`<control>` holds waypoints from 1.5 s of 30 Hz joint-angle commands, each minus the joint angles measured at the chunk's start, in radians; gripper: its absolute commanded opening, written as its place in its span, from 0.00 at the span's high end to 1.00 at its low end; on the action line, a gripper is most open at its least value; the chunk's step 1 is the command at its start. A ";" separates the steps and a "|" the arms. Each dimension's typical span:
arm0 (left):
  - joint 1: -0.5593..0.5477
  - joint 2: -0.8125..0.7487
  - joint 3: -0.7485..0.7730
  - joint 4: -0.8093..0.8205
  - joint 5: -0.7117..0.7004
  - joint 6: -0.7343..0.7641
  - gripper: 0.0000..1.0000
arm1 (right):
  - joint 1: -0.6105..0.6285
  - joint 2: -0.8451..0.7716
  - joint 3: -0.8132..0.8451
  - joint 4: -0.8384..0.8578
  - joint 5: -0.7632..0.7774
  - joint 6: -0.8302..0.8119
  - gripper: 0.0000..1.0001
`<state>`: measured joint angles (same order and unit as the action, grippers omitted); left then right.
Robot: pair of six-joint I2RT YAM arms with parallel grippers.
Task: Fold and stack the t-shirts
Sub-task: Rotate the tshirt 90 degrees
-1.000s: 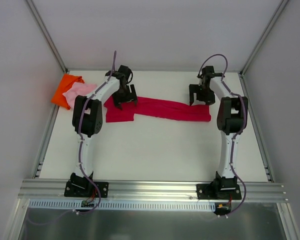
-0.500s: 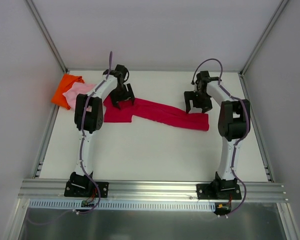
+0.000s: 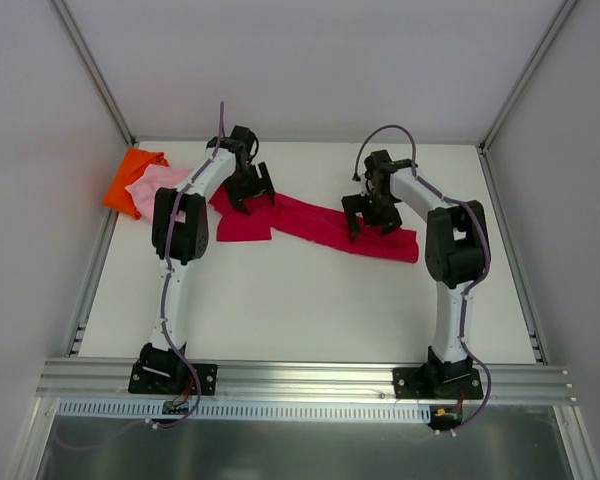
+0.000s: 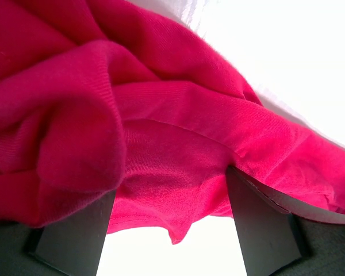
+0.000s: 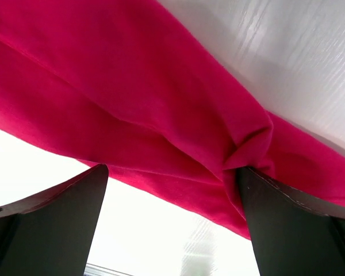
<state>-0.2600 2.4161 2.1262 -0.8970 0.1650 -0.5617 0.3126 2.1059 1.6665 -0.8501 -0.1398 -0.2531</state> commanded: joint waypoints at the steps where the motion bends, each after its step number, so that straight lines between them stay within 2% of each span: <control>1: -0.004 0.035 0.023 0.049 0.048 -0.027 0.23 | -0.004 -0.075 -0.022 -0.029 -0.037 -0.017 0.00; 5: -0.001 0.038 0.035 0.072 0.062 -0.041 0.23 | 0.009 -0.090 -0.053 -0.023 -0.058 -0.012 0.00; 7: 0.002 0.050 0.054 0.075 0.086 -0.043 0.22 | 0.025 -0.096 -0.063 -0.015 -0.020 -0.012 0.00; 12: 0.010 0.037 0.041 0.053 0.053 -0.033 0.22 | 0.026 -0.072 0.028 -0.047 0.130 -0.035 0.00; 16: 0.025 0.038 0.041 0.050 0.053 -0.040 0.22 | 0.025 -0.020 0.237 -0.124 0.206 -0.040 0.00; 17: 0.028 0.037 0.041 0.055 0.067 -0.043 0.22 | 0.025 -0.014 0.255 -0.125 0.265 -0.035 0.00; 19: 0.031 0.038 0.043 0.058 0.073 -0.044 0.22 | 0.023 -0.012 0.271 -0.106 0.362 -0.029 0.00; 20: 0.031 0.038 0.041 0.055 0.074 -0.041 0.22 | 0.019 -0.012 0.269 -0.098 0.434 -0.028 0.03; 26: 0.034 0.014 0.008 0.052 0.048 -0.041 0.22 | -0.012 0.109 0.256 -0.090 0.538 -0.006 0.04; 33: 0.054 -0.011 0.009 0.055 0.050 -0.067 0.21 | -0.010 0.086 0.095 -0.001 0.523 0.021 0.04; 39: 0.068 0.012 0.011 0.058 0.059 -0.104 0.21 | 0.003 0.051 -0.003 0.002 0.503 0.012 0.04; 45: 0.090 0.047 0.012 0.111 0.142 -0.187 0.21 | 0.052 -0.020 -0.068 -0.012 0.448 0.011 0.03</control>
<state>-0.1940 2.4355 2.1456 -0.8322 0.2684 -0.6930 0.3294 2.1231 1.6352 -0.8028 0.3588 -0.2451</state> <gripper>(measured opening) 0.786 0.966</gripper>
